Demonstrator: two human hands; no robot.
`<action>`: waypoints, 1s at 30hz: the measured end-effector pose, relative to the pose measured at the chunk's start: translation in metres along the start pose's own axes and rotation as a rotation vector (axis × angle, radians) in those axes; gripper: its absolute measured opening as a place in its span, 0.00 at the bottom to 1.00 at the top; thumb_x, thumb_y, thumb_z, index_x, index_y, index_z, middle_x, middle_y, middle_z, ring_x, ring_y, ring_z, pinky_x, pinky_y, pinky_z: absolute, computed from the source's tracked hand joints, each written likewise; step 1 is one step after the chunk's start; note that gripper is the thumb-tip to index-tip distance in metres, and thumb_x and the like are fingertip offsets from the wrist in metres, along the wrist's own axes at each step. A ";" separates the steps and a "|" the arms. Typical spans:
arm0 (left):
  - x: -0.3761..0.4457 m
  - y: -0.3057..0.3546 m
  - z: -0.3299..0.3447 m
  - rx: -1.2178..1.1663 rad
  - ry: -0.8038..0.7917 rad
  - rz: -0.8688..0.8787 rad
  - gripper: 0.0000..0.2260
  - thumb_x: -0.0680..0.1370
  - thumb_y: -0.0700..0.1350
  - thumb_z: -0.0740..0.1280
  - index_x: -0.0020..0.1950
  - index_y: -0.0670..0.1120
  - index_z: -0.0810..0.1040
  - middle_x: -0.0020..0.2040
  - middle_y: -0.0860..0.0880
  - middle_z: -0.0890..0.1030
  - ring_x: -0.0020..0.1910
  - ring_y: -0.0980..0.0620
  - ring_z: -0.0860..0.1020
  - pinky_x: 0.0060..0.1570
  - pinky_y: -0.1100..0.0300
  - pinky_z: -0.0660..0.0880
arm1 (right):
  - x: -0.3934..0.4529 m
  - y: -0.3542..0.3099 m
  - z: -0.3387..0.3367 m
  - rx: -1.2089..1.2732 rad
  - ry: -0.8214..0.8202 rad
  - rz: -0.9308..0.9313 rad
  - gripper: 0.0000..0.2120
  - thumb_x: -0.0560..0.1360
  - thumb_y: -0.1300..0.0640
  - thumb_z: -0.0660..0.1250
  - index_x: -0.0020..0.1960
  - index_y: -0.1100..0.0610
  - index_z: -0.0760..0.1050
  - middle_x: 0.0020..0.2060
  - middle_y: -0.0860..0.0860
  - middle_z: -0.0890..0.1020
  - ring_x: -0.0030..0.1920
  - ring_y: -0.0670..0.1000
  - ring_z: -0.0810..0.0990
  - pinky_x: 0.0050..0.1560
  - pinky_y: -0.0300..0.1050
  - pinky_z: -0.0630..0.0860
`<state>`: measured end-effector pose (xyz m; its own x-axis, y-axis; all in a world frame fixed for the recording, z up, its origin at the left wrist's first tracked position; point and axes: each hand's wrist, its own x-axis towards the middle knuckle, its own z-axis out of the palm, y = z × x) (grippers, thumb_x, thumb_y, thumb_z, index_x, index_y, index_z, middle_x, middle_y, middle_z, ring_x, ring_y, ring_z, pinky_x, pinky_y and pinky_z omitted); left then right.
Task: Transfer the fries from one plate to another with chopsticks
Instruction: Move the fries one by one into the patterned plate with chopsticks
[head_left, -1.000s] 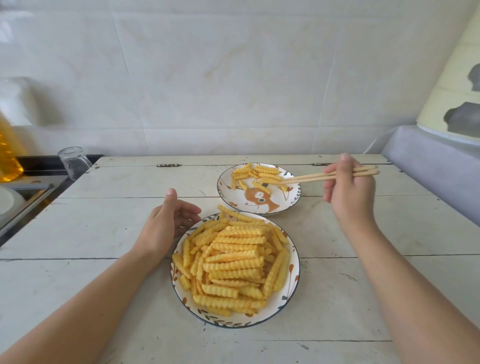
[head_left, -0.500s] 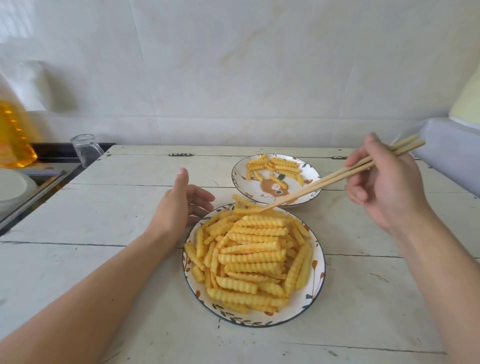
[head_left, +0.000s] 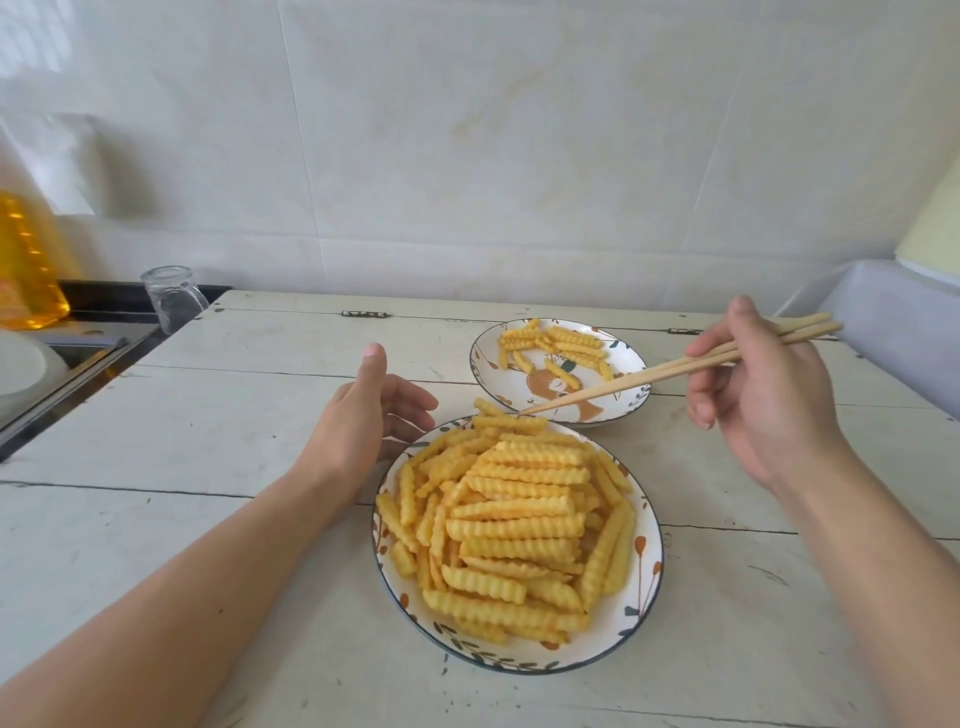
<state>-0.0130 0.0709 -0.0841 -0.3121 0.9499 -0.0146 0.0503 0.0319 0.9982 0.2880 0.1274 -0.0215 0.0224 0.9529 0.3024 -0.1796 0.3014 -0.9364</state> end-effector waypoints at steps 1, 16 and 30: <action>-0.001 0.000 0.000 0.005 0.000 0.001 0.36 0.86 0.64 0.46 0.46 0.41 0.85 0.38 0.45 0.84 0.38 0.49 0.79 0.43 0.54 0.75 | 0.001 -0.002 -0.002 0.013 0.016 -0.004 0.27 0.85 0.50 0.57 0.29 0.56 0.77 0.22 0.55 0.72 0.19 0.52 0.65 0.24 0.40 0.63; -0.002 0.003 0.002 0.019 0.006 0.003 0.35 0.86 0.63 0.47 0.47 0.40 0.85 0.39 0.45 0.84 0.39 0.48 0.78 0.42 0.55 0.74 | 0.003 0.000 -0.008 -0.012 -0.164 -0.029 0.23 0.83 0.55 0.58 0.32 0.55 0.79 0.23 0.55 0.72 0.20 0.51 0.65 0.24 0.39 0.63; -0.003 0.001 0.003 0.016 0.015 0.018 0.34 0.86 0.62 0.48 0.47 0.40 0.85 0.38 0.46 0.84 0.39 0.49 0.79 0.43 0.54 0.75 | 0.014 0.021 -0.020 -0.277 0.127 -0.183 0.18 0.85 0.51 0.58 0.41 0.57 0.78 0.26 0.50 0.75 0.21 0.51 0.70 0.24 0.41 0.68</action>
<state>-0.0097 0.0693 -0.0830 -0.3249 0.9458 0.0038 0.0709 0.0203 0.9973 0.3044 0.1479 -0.0402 0.1549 0.8734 0.4617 0.1116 0.4489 -0.8866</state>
